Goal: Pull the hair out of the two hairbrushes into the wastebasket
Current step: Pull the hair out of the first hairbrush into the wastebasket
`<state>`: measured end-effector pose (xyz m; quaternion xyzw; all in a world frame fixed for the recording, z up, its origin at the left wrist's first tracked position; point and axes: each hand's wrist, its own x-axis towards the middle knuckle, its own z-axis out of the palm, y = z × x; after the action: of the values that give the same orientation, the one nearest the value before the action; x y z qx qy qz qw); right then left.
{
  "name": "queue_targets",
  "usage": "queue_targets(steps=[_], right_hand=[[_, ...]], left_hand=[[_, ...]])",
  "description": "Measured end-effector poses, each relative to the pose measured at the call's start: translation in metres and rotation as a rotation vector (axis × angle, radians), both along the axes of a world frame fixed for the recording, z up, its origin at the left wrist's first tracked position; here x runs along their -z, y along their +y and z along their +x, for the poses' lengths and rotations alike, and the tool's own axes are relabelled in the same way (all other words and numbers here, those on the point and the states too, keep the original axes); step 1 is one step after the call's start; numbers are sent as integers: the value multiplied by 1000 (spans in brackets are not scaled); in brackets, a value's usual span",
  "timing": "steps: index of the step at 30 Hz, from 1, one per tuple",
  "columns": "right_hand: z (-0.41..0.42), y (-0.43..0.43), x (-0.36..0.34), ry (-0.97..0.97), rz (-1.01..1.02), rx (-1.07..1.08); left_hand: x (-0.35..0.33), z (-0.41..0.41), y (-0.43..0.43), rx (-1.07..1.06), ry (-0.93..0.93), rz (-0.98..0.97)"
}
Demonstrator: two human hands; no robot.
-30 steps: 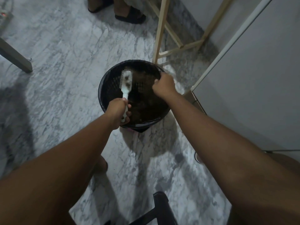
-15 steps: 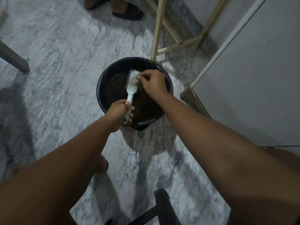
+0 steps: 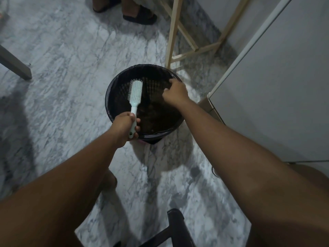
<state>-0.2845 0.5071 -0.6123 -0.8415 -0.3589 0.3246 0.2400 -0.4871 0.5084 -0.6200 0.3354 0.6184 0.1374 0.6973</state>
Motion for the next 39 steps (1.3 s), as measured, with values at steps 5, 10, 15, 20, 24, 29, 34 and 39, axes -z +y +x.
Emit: queue_targets(steps=[5, 10, 15, 20, 24, 29, 34, 39], right_hand=[[-28, -4, -2, 248, 238, 18], [-35, 2, 0, 389, 36, -85], [-28, 2, 7, 215, 145, -145], [-18, 7, -20, 175, 483, 7], [-13, 9, -37, 167, 760, 141], [1, 9, -54, 112, 831, 292], [3, 8, -26, -45, -24, -222], [-28, 1, -16, 74, 199, -160]], left_hand=[[-4, 2, -3, 116, -13, 65], [-6, 9, -4, 146, -57, 104], [-5, 9, 3, 91, -29, 106], [1, 6, 2, 94, 4, 110], [0, 13, 1, 19, 19, 12], [4, 3, 5, -68, 97, -50], [-1, 5, 5, -18, 68, 8], [-3, 12, 0, 72, 27, 55]])
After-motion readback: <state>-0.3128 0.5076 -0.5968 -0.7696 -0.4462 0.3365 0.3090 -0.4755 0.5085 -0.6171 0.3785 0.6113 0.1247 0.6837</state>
